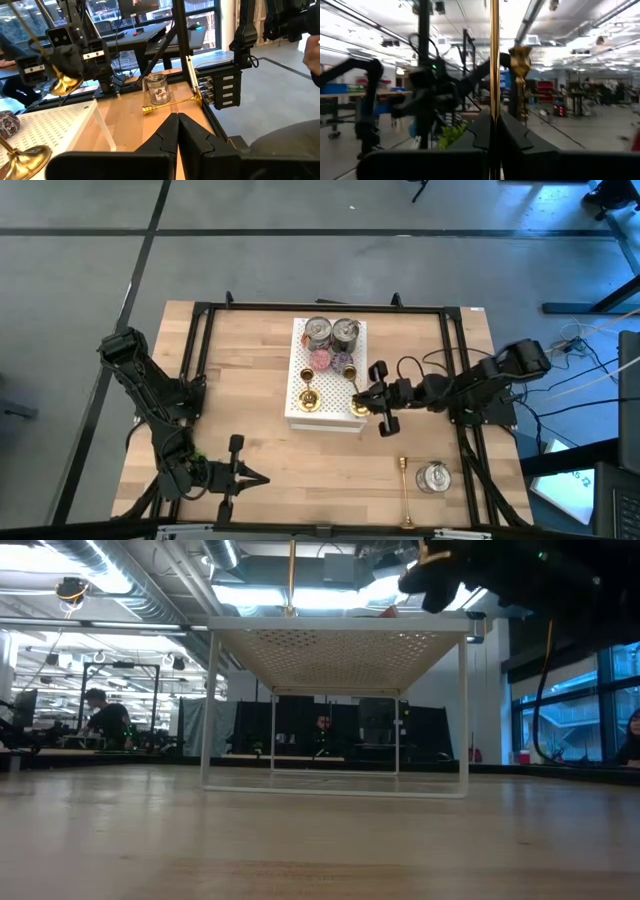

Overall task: Pick & Place candle stick holders
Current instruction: Put the top gold candle holder on the shelf

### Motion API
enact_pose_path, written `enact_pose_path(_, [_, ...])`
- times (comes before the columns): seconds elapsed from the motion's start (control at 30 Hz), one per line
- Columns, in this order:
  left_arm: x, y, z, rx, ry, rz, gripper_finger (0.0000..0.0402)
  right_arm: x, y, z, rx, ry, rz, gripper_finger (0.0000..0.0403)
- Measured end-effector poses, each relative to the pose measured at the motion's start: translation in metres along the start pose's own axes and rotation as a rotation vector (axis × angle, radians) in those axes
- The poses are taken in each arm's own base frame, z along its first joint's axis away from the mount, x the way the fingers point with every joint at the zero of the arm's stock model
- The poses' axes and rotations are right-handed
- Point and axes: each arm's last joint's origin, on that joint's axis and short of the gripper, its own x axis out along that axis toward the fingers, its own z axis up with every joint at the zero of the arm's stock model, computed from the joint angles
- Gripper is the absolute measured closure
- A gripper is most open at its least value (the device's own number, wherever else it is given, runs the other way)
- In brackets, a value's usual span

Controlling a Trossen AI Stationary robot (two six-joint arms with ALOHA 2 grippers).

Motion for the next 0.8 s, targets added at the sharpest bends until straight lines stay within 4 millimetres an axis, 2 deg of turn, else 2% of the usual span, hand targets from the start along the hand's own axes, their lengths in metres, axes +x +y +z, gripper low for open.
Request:
enact_pose_path(0.27, [0.0, 0.0, 0.0, 0.002, 0.002, 0.0, 0.0396, -0.001, -0.012, -0.014, 0.033, 0.053, -0.011, 0.0388])
enact_pose_path(0.5, [-0.002, -0.002, 0.0, 0.002, 0.001, -0.008, 0.0399, -0.002, -0.013, -0.015, 0.05, 0.062, -0.005, 0.0388])
enact_pose_path(0.8, [-0.003, -0.002, 0.0, 0.002, 0.0, -0.012, 0.04, -0.013, -0.015, -0.021, 0.048, 0.098, -0.07, 0.0388])
